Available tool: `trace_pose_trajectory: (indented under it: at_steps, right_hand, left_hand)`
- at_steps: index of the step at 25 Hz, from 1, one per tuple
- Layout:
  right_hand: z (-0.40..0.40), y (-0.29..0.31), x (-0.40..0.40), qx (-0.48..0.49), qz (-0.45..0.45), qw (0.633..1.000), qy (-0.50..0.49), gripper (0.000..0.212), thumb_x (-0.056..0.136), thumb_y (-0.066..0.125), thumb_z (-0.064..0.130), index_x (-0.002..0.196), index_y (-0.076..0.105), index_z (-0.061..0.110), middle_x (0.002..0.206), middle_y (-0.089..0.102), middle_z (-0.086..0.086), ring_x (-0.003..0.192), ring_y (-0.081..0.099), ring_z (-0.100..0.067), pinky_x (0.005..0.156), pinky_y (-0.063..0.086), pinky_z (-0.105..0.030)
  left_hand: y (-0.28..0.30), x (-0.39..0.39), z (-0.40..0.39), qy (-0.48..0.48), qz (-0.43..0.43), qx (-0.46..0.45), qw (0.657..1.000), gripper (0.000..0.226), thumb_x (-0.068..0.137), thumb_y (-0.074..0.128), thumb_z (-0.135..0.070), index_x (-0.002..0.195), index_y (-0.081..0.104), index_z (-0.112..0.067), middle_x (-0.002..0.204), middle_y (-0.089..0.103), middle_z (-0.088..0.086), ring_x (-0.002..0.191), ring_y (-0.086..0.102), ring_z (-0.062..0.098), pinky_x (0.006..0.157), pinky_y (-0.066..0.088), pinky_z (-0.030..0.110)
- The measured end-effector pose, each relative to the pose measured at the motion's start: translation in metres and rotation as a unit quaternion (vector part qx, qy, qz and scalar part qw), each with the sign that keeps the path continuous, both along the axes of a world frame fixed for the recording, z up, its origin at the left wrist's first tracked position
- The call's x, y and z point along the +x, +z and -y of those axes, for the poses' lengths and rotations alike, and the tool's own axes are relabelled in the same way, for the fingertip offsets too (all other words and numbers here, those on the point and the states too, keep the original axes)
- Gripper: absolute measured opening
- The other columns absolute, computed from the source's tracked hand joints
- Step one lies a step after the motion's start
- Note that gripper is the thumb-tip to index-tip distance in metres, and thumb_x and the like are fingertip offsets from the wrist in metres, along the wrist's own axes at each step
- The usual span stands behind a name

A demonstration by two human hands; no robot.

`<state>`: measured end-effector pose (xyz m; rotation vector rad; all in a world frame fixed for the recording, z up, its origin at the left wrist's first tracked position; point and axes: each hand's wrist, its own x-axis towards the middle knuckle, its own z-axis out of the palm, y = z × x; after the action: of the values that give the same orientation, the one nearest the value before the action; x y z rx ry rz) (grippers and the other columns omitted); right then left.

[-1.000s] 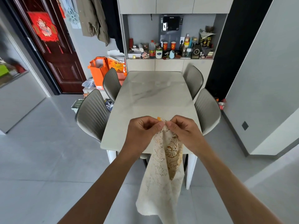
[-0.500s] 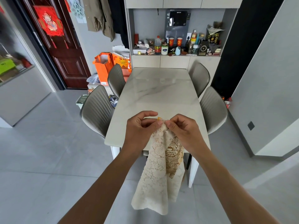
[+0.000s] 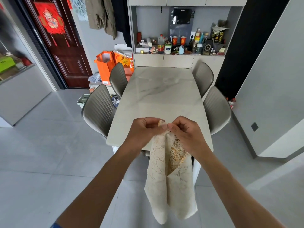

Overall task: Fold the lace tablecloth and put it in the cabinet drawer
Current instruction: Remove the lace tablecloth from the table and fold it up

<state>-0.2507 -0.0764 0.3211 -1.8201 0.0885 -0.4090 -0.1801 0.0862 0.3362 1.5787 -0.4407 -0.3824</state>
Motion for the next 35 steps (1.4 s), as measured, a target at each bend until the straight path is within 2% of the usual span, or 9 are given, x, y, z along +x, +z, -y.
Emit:
trace_pose_trajectory:
  at_steps: [3, 7, 13, 18, 22, 24, 27, 31, 35]
  right_hand:
    - [0.002, 0.003, -0.004, -0.015, 0.020, 0.999, -0.024, 0.016, 0.092, 0.067, 0.021, 0.082, 0.060, 0.010, 0.066, 0.054, -0.003, 0.054, 0.044, -0.006, 0.051, 0.038, -0.019]
    - [-0.021, -0.018, -0.017, -0.148, 0.086, 0.949, -0.265, 0.032, 0.083, 0.073, 0.029, 0.106, 0.050, 0.027, 0.105, 0.055, 0.017, 0.092, 0.052, -0.006, 0.082, 0.037, -0.024]
    - [-0.037, -0.063, -0.032, -0.196, 0.032, 0.927, -0.319, 0.037, 0.075, 0.065, 0.011, 0.108, 0.051, 0.020, 0.103, 0.061, 0.005, 0.087, 0.053, -0.016, 0.081, 0.042, -0.036]
    - [-0.050, -0.062, -0.028, -0.535, 0.166, 0.823, -0.091, 0.043, 0.078, 0.064, 0.007, 0.119, 0.053, 0.015, 0.123, 0.060, -0.002, 0.070, 0.053, -0.021, 0.059, 0.049, -0.033]
    - [-0.026, -0.062, -0.021, -0.608, -0.122, 0.766, -0.169, 0.060, 0.081, 0.061, 0.015, 0.137, 0.042, 0.007, 0.149, 0.041, -0.012, 0.073, 0.059, -0.026, 0.054, 0.041, -0.031]
    - [-0.015, -0.059, -0.022, -0.613, -0.199, 0.742, -0.183, 0.052, 0.087, 0.055, 0.023, 0.135, 0.045, 0.006, 0.134, 0.051, -0.011, 0.083, 0.059, -0.028, 0.066, 0.040, -0.035]
    - [-0.013, -0.055, -0.019, -0.604, -0.039, 0.777, -0.170, 0.030, 0.079, 0.066, 0.017, 0.108, 0.061, 0.009, 0.092, 0.062, -0.007, 0.069, 0.056, -0.024, 0.060, 0.047, -0.035]
    - [-0.029, -0.064, -0.012, -0.637, 0.187, 0.746, 0.041, 0.060, 0.073, 0.070, 0.015, 0.130, 0.053, 0.013, 0.127, 0.063, -0.006, 0.077, 0.059, -0.022, 0.055, 0.053, -0.033]
    - [-0.049, -0.083, -0.014, -0.686, 0.108, 0.720, -0.012, 0.057, 0.074, 0.070, 0.023, 0.128, 0.055, 0.013, 0.139, 0.056, -0.007, 0.081, 0.060, -0.025, 0.057, 0.052, -0.033]
  left_hand:
    - [0.009, 0.003, 0.008, -0.026, 0.048, 0.077, 0.996, 0.023, 0.079, 0.081, -0.019, 0.059, 0.069, -0.019, 0.052, 0.054, -0.008, 0.054, 0.048, 0.004, 0.057, 0.041, 0.017]
    - [0.039, 0.004, 0.029, 0.055, 0.154, 0.062, 0.985, 0.012, 0.082, 0.072, -0.011, 0.071, 0.072, -0.016, 0.060, 0.064, -0.010, 0.055, 0.054, 0.001, 0.056, 0.044, 0.016]
    - [0.086, 0.018, 0.037, 0.152, 0.247, 0.074, 0.954, 0.016, 0.084, 0.065, -0.019, 0.069, 0.066, -0.025, 0.061, 0.061, -0.017, 0.055, 0.053, -0.003, 0.058, 0.043, 0.020]
    - [0.096, 0.021, 0.031, 0.198, 0.285, 0.085, 0.934, 0.015, 0.085, 0.064, -0.014, 0.070, 0.064, -0.017, 0.059, 0.054, -0.013, 0.055, 0.048, -0.002, 0.060, 0.038, 0.019]
    - [0.107, 0.026, 0.011, 0.245, 0.301, 0.080, 0.918, 0.029, 0.085, 0.062, -0.012, 0.060, 0.054, -0.023, 0.057, 0.047, -0.013, 0.052, 0.043, 0.000, 0.054, 0.033, 0.013]
    - [0.108, 0.029, 0.003, 0.267, 0.293, 0.079, 0.915, 0.027, 0.086, 0.062, -0.011, 0.060, 0.054, -0.018, 0.061, 0.048, -0.008, 0.055, 0.042, 0.006, 0.058, 0.037, 0.022]
    - [0.114, 0.025, 0.003, 0.269, 0.279, 0.060, 0.920, 0.026, 0.084, 0.061, -0.011, 0.060, 0.053, -0.018, 0.062, 0.052, -0.006, 0.058, 0.046, 0.015, 0.059, 0.041, 0.029]
    - [0.129, 0.016, 0.005, 0.259, 0.305, 0.050, 0.915, 0.017, 0.084, 0.062, -0.010, 0.068, 0.062, -0.013, 0.063, 0.059, -0.008, 0.058, 0.052, 0.015, 0.060, 0.048, 0.033]
    - [0.137, 0.019, -0.006, 0.278, 0.313, 0.054, 0.906, 0.013, 0.085, 0.062, -0.009, 0.075, 0.067, -0.003, 0.069, 0.065, 0.003, 0.062, 0.062, 0.029, 0.064, 0.057, 0.045]
